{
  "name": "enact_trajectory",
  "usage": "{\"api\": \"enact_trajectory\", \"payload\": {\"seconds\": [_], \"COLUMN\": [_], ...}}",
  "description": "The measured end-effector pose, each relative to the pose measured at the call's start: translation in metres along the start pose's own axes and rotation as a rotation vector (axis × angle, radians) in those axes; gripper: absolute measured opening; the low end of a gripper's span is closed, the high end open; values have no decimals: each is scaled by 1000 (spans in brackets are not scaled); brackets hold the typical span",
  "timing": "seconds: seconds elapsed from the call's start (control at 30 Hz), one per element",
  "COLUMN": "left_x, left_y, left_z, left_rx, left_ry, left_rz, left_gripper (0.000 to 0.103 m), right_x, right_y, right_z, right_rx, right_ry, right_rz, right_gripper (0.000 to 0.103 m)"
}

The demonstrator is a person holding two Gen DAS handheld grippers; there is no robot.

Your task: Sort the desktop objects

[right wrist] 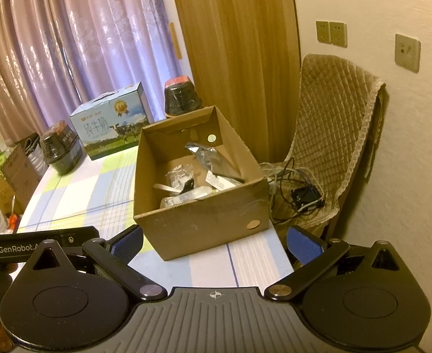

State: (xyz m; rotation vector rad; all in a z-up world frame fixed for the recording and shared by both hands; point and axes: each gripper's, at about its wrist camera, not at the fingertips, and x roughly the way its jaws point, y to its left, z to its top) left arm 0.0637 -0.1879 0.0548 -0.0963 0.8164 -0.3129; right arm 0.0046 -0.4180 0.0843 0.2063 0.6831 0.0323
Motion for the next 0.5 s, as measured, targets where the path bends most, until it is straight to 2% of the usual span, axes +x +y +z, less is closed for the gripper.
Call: {"api": "enact_trajectory", "payload": {"seconds": [0.5], "left_x": [0], "left_y": [2], "left_z": [-3], "left_rx": [-2], "left_ry": [-15], "left_rz": [-12], "left_gripper": [102], "right_x": [5], "right_y": [3], "right_z": [-2], "right_rx": [-1], "right_ry": [4], "right_rz": [2], "right_gripper": [101]}}
